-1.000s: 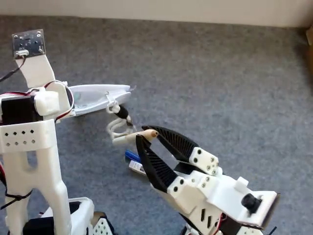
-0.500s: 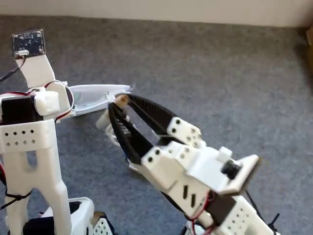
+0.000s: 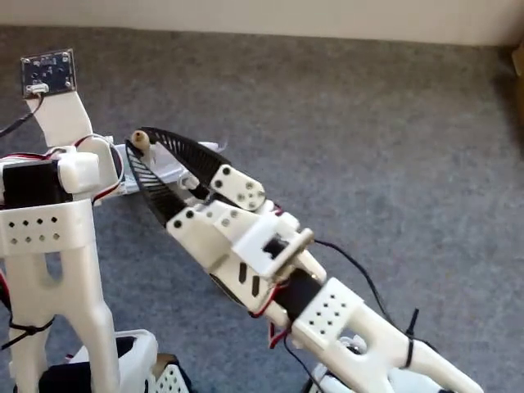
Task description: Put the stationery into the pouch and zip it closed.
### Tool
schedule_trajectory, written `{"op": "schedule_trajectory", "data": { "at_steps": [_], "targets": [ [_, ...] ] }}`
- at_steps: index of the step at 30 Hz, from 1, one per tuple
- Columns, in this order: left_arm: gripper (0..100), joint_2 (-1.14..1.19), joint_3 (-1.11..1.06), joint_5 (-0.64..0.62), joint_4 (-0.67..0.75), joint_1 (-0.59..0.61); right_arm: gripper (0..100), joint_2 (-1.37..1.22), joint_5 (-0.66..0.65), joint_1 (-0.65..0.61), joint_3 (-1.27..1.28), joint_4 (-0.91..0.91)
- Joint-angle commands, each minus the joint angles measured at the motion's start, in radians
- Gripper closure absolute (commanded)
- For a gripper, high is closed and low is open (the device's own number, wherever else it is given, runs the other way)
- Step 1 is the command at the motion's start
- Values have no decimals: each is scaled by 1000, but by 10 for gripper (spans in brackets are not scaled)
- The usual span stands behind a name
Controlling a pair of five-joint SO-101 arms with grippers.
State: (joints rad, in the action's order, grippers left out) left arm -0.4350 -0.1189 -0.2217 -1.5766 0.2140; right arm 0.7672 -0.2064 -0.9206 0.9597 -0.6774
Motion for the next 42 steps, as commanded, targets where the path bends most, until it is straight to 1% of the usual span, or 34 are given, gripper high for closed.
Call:
{"op": "schedule_trajectory", "data": {
  "at_steps": [1,8,16,20,23,25,28,30,39,42],
  "targets": [
    [990,19,2,-9,6,-22,993,-38,-25,41,-61,-82],
    [990,19,2,-8,6,-22,993,-125,-26,93,-59,-74],
    [990,19,2,-8,9,-22,989,-131,-26,107,-68,228],
    [990,19,2,-8,9,-10,988,-131,-28,107,-101,294],
    [989,19,2,-8,11,18,987,-131,-28,110,-136,390],
    [989,19,2,-8,12,31,962,-131,-26,128,-166,461],
    [989,19,2,-8,12,31,884,-131,-20,140,-196,536],
    [989,19,2,-8,12,31,852,-131,-20,143,-200,558],
    [989,19,2,-8,9,31,850,-131,-20,143,-200,562],
    [989,19,1,-8,9,31,850,-93,-20,137,-197,581]
  ]
}}
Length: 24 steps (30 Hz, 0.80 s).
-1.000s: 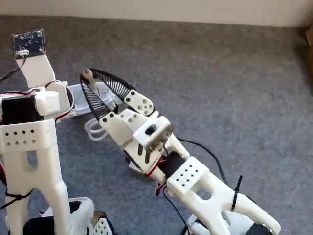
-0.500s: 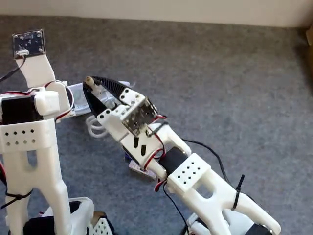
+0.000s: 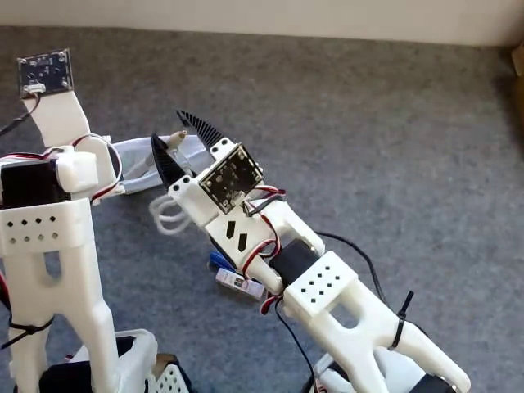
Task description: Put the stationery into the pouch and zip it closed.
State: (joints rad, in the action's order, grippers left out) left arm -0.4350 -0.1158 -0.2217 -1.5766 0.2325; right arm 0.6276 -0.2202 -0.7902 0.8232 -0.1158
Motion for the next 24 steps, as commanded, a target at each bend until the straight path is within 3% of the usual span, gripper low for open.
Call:
{"op": "schedule_trajectory", "data": {
  "at_steps": [1,9,15,24],
  "targets": [
    [989,19,-2,-8,8,13,850,70,-6,7,-62,50],
    [989,19,-13,-8,14,13,847,220,0,7,-139,259],
    [989,19,-13,-8,9,13,847,263,129,7,-251,415],
    [991,19,-21,-8,9,15,847,275,135,8,-427,691]
  ]
}}
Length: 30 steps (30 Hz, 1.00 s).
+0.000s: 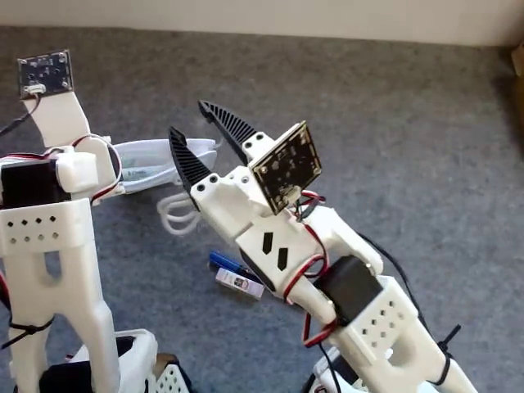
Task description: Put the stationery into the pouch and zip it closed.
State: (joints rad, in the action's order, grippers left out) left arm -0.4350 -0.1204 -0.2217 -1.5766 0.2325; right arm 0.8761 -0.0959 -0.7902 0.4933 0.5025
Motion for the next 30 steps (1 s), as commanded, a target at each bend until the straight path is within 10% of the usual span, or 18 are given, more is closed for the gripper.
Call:
{"op": "schedule_trajectory", "data": {
  "at_steps": [1,17,30],
  "targets": [
    [991,19,-16,-9,8,21,847,27,11,8,-108,102],
    [991,19,-16,-12,15,150,850,35,11,13,-27,581],
    [993,19,-19,-12,14,150,850,28,-3,-51,378,498]
  ]
}}
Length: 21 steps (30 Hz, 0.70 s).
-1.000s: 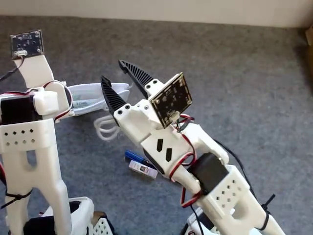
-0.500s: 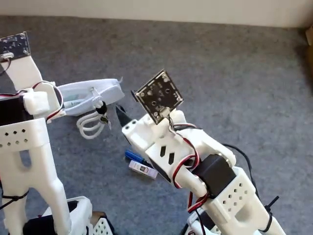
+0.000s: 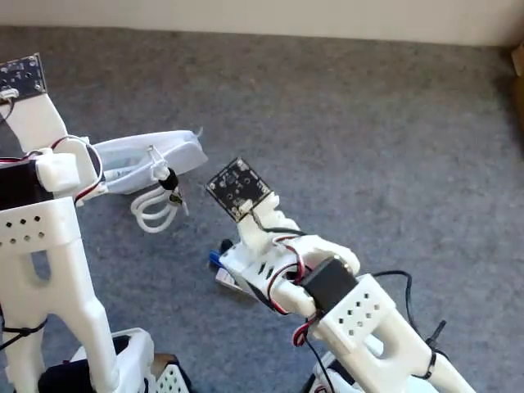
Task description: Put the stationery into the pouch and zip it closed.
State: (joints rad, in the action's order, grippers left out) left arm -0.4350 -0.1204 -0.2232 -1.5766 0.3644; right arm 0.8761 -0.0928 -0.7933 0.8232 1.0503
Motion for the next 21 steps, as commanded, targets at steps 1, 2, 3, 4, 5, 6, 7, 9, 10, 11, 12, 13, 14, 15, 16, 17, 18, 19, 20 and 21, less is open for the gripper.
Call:
{"op": "schedule_trajectory", "data": {
  "at_steps": [1,2,3,4,5,6,7,9,10,11,12,13,14,15,16,17,18,19,20,21],
  "targets": [
    [993,19,-19,-11,14,18,850,28,-28,-73,82,-64],
    [993,19,-19,-11,12,24,850,27,-55,-99,116,-81],
    [993,19,-19,-11,12,35,850,27,-78,-120,156,-105],
    [993,19,-19,-11,12,48,850,27,-95,-134,194,-137],
    [992,19,-19,-11,12,62,850,25,-106,-142,231,-182],
    [992,19,-19,-11,11,79,850,25,-112,-145,268,-231],
    [992,19,-19,-11,11,93,850,25,-118,-145,298,-274],
    [992,19,-19,-11,11,108,850,24,-118,-145,349,-326],
    [992,19,-19,-11,11,111,850,22,-118,-147,369,-332],
    [992,19,-19,-11,11,111,850,13,-118,-147,381,-337],
    [992,19,-19,-11,9,111,850,-4,-118,-147,386,-338],
    [992,19,-19,-11,9,111,850,-28,-118,-147,387,-341],
    [992,19,-19,-11,9,111,850,-59,-118,-147,387,-361],
    [992,19,-19,-11,9,111,850,-96,-118,-147,387,-392],
    [992,19,-19,-9,8,111,850,-136,-118,-147,387,-427],
    [992,19,-21,-9,8,111,850,-174,-118,-147,387,-458],
    [992,19,-30,-9,9,111,850,-209,-118,-147,381,-483],
    [992,19,-39,-8,14,111,850,-242,-118,-147,367,-496],
    [991,19,-45,-6,15,111,850,-272,-118,-143,349,-499],
    [991,19,-50,-6,15,113,850,-300,-118,-142,325,-499]
  ]
}}
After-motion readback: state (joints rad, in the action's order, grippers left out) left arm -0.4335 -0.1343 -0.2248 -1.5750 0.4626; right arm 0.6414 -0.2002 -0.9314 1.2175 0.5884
